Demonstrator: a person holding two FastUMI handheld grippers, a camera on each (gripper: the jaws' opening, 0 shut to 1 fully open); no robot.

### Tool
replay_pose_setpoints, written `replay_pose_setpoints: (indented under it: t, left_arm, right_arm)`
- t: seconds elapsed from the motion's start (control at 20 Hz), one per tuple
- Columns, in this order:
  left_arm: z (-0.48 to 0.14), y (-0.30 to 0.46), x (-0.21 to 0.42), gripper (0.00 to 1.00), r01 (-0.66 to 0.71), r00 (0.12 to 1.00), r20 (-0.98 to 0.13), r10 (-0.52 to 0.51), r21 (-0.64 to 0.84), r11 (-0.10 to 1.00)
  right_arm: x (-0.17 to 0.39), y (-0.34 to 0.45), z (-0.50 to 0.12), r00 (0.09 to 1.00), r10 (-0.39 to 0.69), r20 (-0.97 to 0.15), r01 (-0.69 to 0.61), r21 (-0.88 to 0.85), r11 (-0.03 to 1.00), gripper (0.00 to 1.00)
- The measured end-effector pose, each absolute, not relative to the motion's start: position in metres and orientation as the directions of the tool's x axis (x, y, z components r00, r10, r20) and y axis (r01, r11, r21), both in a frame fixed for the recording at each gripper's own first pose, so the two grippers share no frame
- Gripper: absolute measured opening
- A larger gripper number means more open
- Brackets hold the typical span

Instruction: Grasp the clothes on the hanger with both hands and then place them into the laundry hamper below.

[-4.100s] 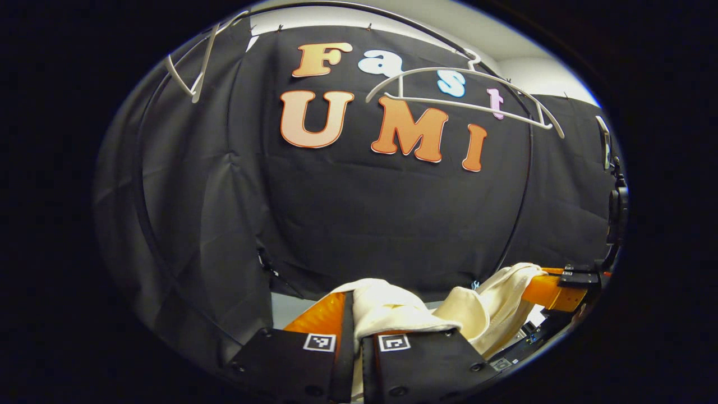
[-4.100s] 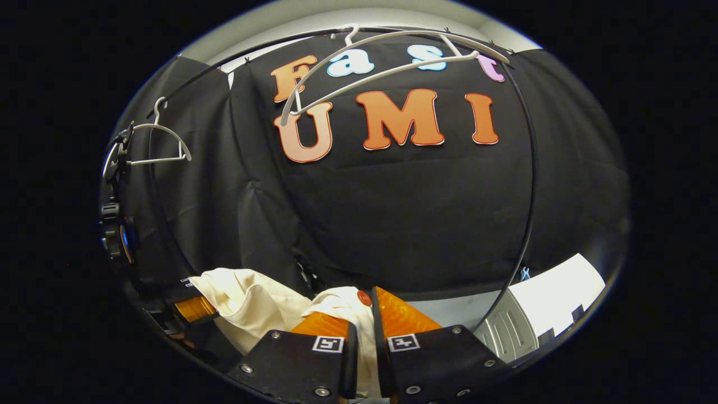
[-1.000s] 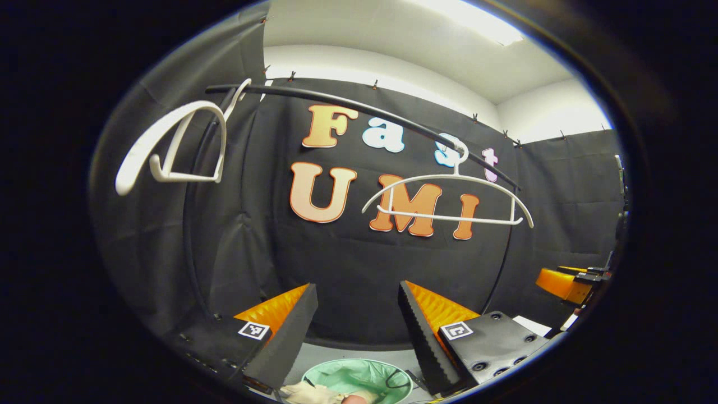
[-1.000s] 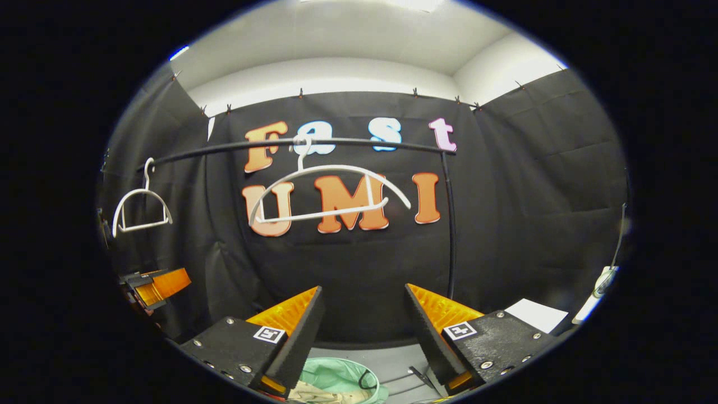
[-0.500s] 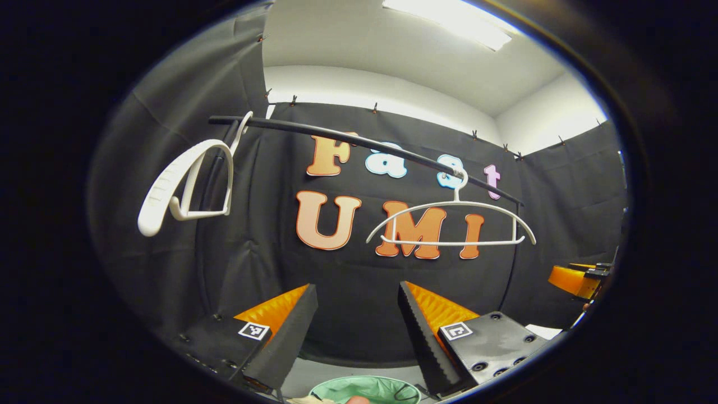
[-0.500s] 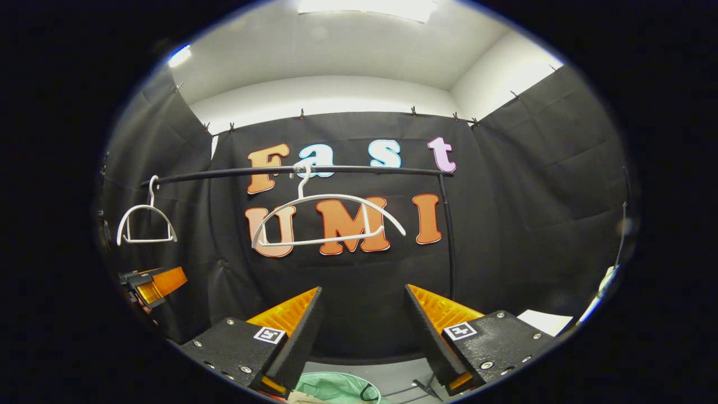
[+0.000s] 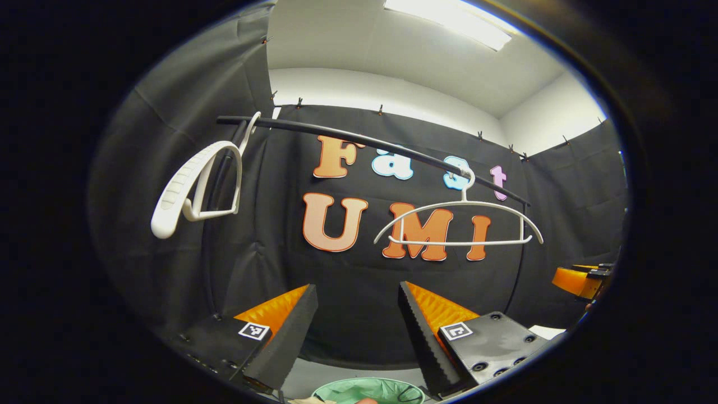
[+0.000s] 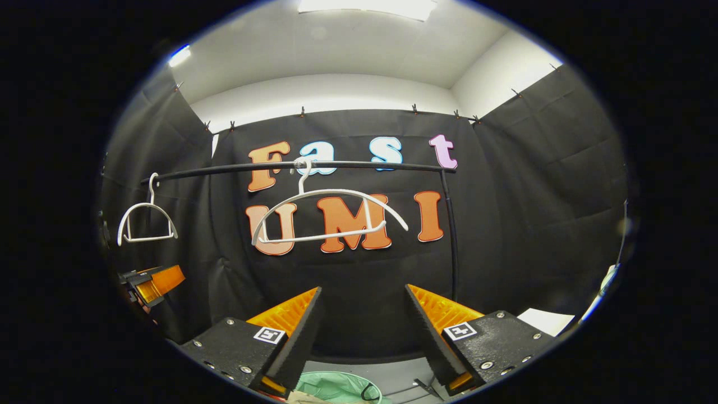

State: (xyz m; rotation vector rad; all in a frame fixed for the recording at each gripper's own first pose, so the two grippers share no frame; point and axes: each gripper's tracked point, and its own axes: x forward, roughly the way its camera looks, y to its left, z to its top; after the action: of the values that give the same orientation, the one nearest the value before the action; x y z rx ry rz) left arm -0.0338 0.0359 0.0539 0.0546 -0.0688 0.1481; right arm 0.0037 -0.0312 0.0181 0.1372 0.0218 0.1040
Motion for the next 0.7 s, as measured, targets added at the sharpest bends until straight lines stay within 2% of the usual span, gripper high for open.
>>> replay_pose_setpoints:
  t: [0.7]
  left_arm:
    - [0.0536, 0.0391, -0.0366, 0.95, -0.148, 0.987, 0.072, 0.144, 0.054, 0.988]
  right_arm:
    - [0.0043, -0.0239, 0.0131, 0.991, 0.127, -0.031, -0.122, 0.135, 0.983, 0.88]
